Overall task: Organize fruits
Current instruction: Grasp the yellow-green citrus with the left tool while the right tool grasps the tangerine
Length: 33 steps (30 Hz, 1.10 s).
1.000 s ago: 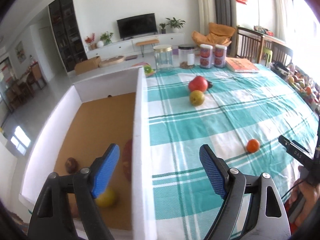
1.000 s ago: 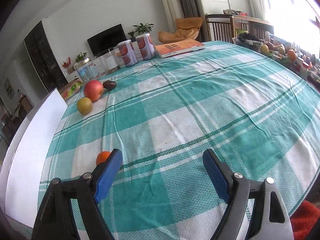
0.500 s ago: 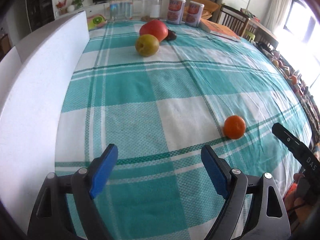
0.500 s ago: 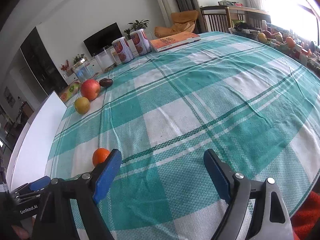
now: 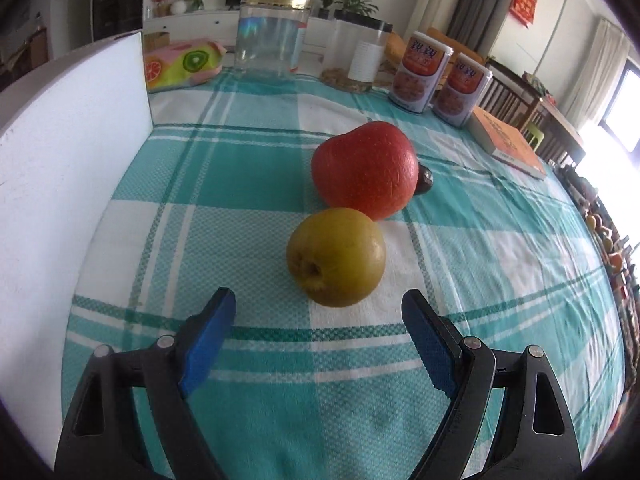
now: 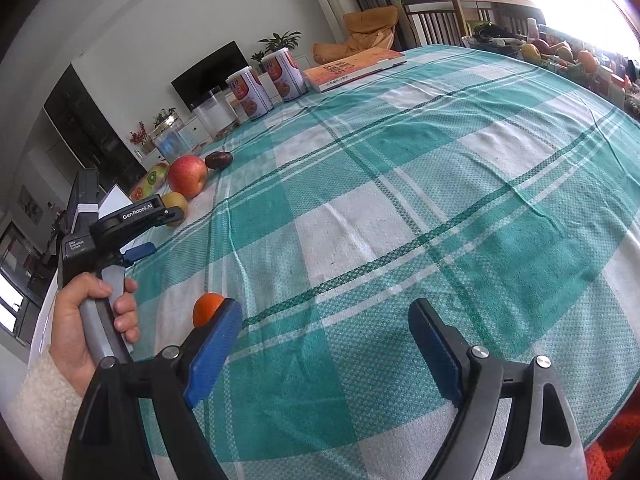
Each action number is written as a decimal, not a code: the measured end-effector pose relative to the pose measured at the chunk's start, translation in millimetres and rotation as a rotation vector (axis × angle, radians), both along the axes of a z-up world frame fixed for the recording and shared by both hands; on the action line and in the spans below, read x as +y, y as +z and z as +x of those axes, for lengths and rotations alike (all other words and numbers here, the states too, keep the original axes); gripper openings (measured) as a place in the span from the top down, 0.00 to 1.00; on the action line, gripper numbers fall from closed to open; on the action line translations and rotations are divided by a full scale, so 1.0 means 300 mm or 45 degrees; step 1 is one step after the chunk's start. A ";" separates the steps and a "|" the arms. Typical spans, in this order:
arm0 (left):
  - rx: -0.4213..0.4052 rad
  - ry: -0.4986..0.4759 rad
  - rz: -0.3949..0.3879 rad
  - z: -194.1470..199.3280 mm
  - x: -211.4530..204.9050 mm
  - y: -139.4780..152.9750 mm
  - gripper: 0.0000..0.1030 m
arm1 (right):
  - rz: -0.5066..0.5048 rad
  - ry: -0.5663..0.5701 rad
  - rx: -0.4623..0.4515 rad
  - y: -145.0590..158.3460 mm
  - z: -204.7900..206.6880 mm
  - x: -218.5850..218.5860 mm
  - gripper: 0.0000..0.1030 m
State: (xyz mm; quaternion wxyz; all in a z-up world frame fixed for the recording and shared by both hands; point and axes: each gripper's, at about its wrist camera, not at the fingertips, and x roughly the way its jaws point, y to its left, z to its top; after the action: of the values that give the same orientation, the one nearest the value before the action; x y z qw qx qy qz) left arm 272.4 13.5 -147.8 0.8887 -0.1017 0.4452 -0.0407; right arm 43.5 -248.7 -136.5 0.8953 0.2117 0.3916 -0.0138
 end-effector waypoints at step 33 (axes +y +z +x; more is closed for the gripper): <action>-0.029 -0.218 0.234 -0.589 -0.026 0.011 0.50 | -0.046 0.021 0.022 -0.012 0.021 0.019 0.14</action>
State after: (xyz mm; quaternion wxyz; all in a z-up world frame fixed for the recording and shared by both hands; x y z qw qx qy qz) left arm 95.6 5.6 -144.6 0.8925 0.0190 0.4441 -0.0766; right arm 49.7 -243.0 -140.1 0.8957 0.1923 0.4007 -0.0153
